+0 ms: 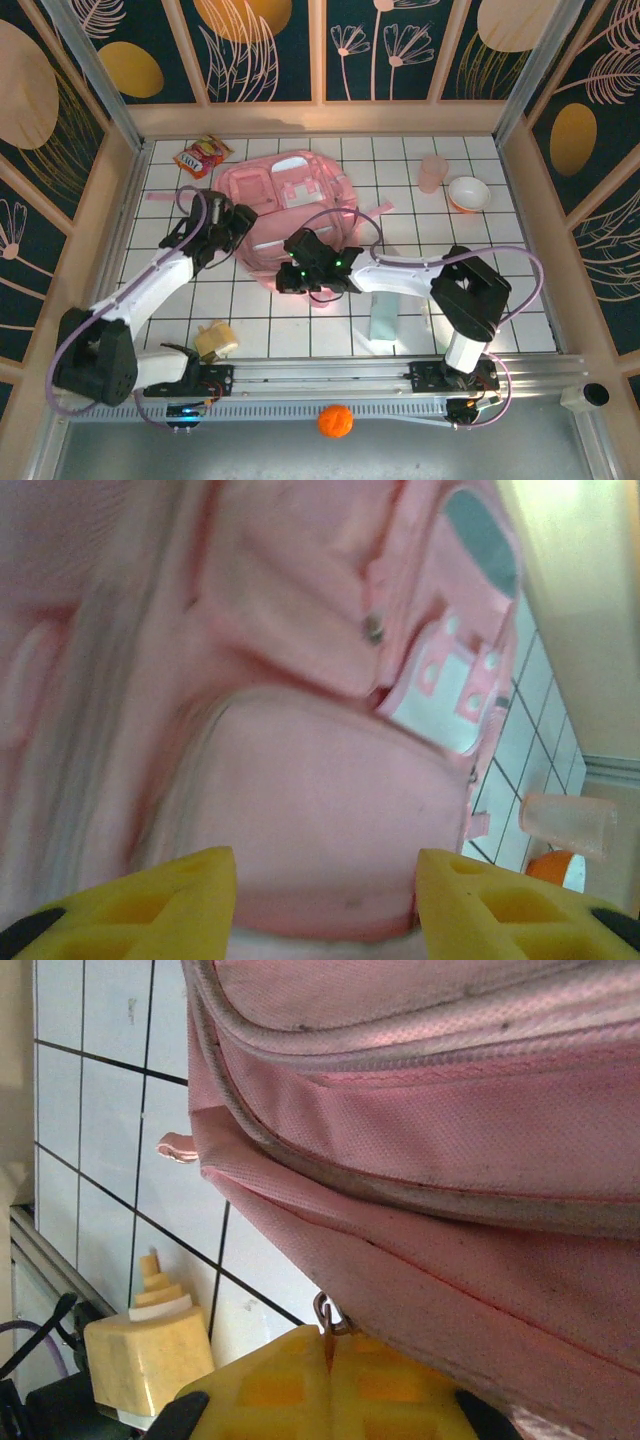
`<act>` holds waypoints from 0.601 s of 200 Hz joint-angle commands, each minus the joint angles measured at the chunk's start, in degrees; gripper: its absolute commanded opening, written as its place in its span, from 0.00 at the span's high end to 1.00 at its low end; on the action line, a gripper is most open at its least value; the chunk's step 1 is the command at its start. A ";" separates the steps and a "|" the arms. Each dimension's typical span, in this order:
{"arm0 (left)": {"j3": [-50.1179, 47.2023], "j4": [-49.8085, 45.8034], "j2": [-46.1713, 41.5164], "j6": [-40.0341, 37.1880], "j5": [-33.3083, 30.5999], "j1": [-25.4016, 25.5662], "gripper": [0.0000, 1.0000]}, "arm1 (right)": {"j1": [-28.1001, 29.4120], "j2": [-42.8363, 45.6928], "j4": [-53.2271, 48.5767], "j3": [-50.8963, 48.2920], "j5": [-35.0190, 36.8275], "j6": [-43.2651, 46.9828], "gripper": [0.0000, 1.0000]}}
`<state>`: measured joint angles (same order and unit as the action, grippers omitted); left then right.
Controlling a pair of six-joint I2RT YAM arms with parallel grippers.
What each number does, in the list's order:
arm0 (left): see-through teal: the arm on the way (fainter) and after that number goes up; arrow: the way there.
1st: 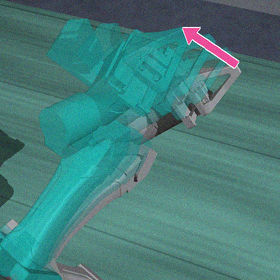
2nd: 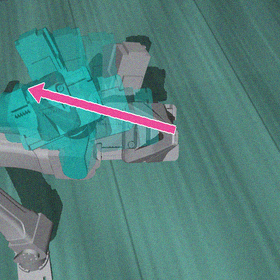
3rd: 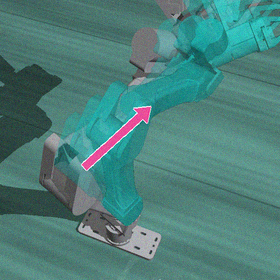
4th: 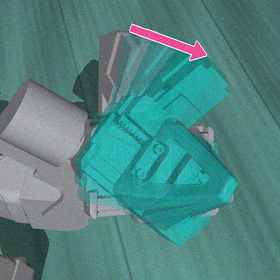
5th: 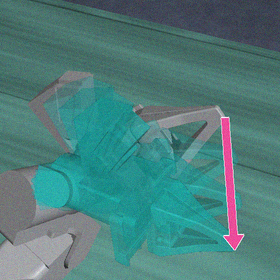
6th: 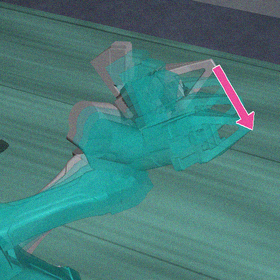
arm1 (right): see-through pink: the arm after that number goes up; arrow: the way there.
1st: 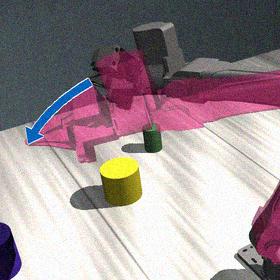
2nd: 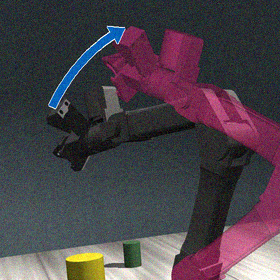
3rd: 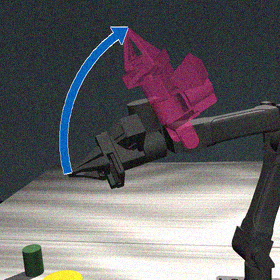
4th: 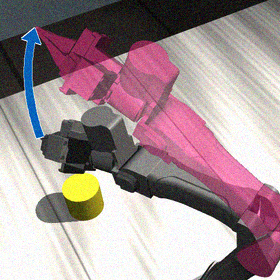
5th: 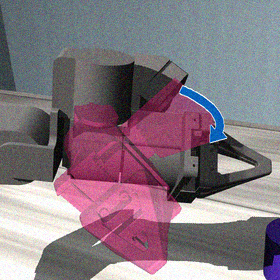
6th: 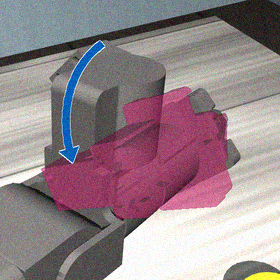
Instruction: Pack the student bag
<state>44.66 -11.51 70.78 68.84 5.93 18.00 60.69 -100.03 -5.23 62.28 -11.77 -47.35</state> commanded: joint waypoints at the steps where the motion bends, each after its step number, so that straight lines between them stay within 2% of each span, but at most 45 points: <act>1: -1.42 -10.97 -5.35 8.54 0.82 -0.08 0.49 | -0.49 -1.35 3.09 3.00 -0.83 -1.09 1.00; 38: -5.42 -13.78 -8.60 15.91 6.57 0.29 0.46 | -0.75 -2.36 4.54 3.72 -1.92 -1.33 1.00; 79: -8.77 -14.77 -10.15 18.11 7.85 0.80 0.45 | -0.70 -2.76 4.45 4.11 -1.90 -0.75 1.00; 120: -10.29 -12.88 -8.16 20.06 9.87 3.58 0.45 | -0.64 -3.15 3.76 5.13 -2.03 -0.04 1.00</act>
<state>34.89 -24.10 61.69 86.04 13.13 20.08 60.31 -102.41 -3.38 64.58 -13.43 -48.36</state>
